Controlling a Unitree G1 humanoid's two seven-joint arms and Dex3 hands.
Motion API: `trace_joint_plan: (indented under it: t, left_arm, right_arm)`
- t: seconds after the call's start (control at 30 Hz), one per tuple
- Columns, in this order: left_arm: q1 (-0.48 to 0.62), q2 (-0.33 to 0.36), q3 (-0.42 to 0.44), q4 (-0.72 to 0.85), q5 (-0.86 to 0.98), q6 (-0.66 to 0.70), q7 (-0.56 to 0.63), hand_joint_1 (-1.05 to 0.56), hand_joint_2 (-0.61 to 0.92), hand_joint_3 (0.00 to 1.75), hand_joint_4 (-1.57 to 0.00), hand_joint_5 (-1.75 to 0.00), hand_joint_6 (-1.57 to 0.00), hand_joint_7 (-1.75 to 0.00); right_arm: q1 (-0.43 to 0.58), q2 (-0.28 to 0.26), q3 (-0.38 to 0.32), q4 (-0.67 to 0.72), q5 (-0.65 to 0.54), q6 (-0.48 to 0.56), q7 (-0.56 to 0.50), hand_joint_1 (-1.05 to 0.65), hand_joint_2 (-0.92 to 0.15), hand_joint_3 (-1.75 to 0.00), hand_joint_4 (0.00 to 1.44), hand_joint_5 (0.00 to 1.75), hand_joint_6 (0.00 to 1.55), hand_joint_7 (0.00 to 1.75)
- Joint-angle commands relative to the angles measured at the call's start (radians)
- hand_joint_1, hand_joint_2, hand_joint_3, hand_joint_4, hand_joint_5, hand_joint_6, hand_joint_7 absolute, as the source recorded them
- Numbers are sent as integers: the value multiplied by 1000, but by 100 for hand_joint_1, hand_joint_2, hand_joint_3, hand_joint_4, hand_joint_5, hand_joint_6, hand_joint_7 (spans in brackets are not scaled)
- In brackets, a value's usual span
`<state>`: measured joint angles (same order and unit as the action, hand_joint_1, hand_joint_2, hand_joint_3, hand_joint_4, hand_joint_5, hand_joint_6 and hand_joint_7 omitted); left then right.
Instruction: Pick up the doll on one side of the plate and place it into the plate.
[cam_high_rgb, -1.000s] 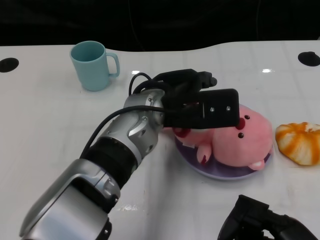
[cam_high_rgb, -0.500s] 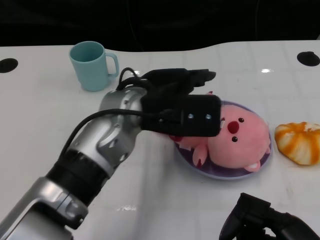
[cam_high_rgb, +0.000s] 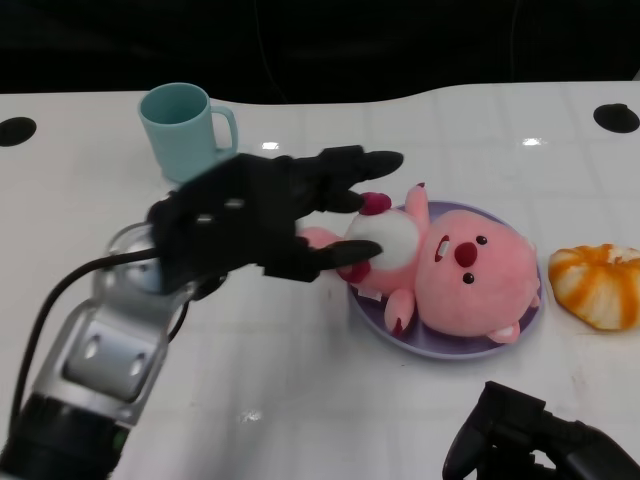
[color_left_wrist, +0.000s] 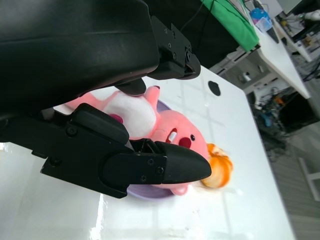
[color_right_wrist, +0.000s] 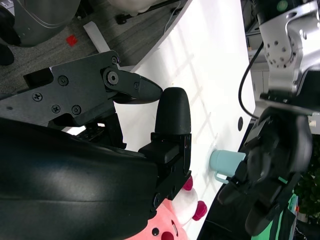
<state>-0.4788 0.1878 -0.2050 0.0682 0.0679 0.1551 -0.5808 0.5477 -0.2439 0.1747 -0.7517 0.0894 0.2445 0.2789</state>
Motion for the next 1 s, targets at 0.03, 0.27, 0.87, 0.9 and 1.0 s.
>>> trace_joint_plan:
  t: [0.03,0.27,0.87,0.9,1.0]
  left_arm:
    - [71,24,54,-56,-79,-6,-20,-78,92,45,-10,-86,-33,-15]
    - [243,-1,121,-193,-230,51,17,-56,92,32,-27,-95,-49,-22]
    - [637,-143,224,-661,-513,506,359,-5,43,151,-78,-151,-78,-120]
    - [650,-144,228,-671,-525,520,367,-5,46,150,-79,-155,-79,-123]
    - [681,-148,243,-706,-562,582,406,-5,50,146,-83,-161,-83,-128]
  right_arm:
    - [5,-9,-10,-2,11,1,2,-22,-87,-63,63,175,44,166]
    - [-2,-7,-15,7,13,0,5,-22,-86,-63,63,175,44,166]
    - [-19,-1,-6,17,1,0,4,-23,-85,-65,64,175,45,165]
    - [-20,-2,-6,17,3,1,5,-23,-85,-65,64,175,45,165]
    - [-23,-2,-9,17,7,3,7,-23,-85,-65,65,175,45,165]
